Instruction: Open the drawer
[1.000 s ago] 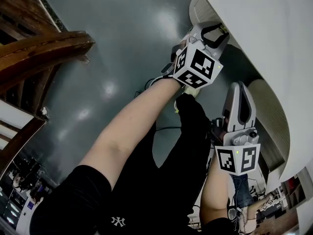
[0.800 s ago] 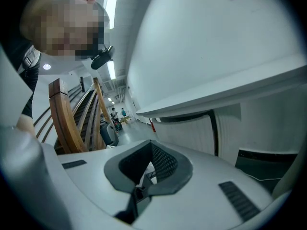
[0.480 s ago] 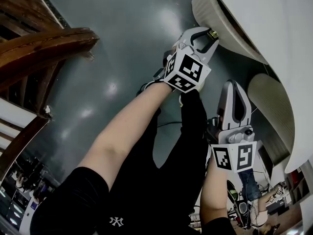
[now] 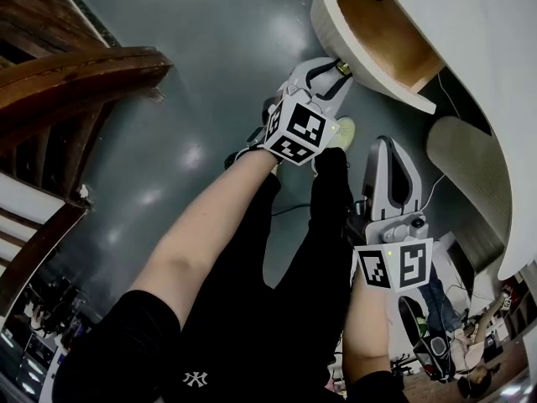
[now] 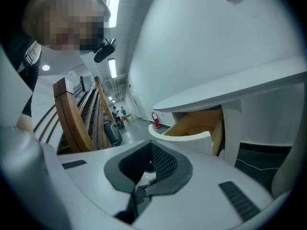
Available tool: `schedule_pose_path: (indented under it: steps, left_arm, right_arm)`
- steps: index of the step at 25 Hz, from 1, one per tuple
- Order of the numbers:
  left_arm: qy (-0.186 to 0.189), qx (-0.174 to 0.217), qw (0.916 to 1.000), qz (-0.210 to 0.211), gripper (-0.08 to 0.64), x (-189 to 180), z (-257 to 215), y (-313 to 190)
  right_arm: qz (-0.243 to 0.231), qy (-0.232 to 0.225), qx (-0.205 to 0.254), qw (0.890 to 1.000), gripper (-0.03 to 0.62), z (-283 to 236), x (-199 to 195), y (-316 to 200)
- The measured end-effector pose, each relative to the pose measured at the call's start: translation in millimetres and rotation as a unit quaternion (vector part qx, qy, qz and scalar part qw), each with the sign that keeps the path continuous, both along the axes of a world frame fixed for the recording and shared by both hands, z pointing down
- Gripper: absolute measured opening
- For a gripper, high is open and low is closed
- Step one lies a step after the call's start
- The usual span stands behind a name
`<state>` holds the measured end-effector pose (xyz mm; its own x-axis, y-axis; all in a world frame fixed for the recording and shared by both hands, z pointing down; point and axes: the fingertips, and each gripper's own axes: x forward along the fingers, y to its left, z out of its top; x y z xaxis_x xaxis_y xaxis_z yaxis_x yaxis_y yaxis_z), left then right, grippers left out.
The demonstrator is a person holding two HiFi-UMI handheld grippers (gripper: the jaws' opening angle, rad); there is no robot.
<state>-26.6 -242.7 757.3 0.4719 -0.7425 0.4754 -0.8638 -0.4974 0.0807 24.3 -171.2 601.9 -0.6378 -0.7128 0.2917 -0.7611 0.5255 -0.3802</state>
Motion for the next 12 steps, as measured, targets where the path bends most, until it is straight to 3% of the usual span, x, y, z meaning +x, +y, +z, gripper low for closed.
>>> schedule_pose_path:
  steps: [4,12]
  left_arm:
    - [-0.002,-0.005,1.0,0.003,0.123,-12,-1,26]
    - [0.0,-0.019,0.9998,0.003,0.123,-10,2,28]
  right_arm:
    - [-0.001,-0.001,0.004,1.0,0.015,-7,-9,19]
    - [-0.002,0.005,0.003,1.0,0.015,-14,-3,8]
